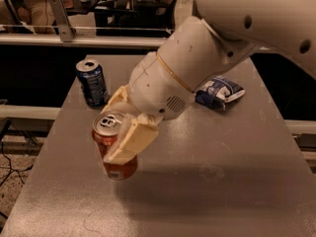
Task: Pick coke can
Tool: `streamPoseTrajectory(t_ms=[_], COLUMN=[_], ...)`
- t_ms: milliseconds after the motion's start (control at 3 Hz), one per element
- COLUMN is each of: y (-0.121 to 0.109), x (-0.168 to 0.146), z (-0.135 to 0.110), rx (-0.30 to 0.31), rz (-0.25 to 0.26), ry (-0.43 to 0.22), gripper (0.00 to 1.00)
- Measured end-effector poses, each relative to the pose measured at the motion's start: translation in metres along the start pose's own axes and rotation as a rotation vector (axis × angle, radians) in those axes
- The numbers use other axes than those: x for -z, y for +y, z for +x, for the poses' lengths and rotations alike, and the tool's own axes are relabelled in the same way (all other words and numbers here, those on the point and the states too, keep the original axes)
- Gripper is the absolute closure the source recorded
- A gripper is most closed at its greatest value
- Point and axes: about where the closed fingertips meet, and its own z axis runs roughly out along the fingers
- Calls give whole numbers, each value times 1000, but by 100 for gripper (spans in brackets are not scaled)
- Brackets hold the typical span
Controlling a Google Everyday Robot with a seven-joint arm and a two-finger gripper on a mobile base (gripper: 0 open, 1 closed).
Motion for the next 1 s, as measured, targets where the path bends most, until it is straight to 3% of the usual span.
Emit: streamPoseTrajectory(t_ms=[667, 1000], y=[7, 7], x=[54, 54], z=[-57, -57], rx=[85, 85], rz=[2, 2], ry=[-45, -45], gripper=[100, 100])
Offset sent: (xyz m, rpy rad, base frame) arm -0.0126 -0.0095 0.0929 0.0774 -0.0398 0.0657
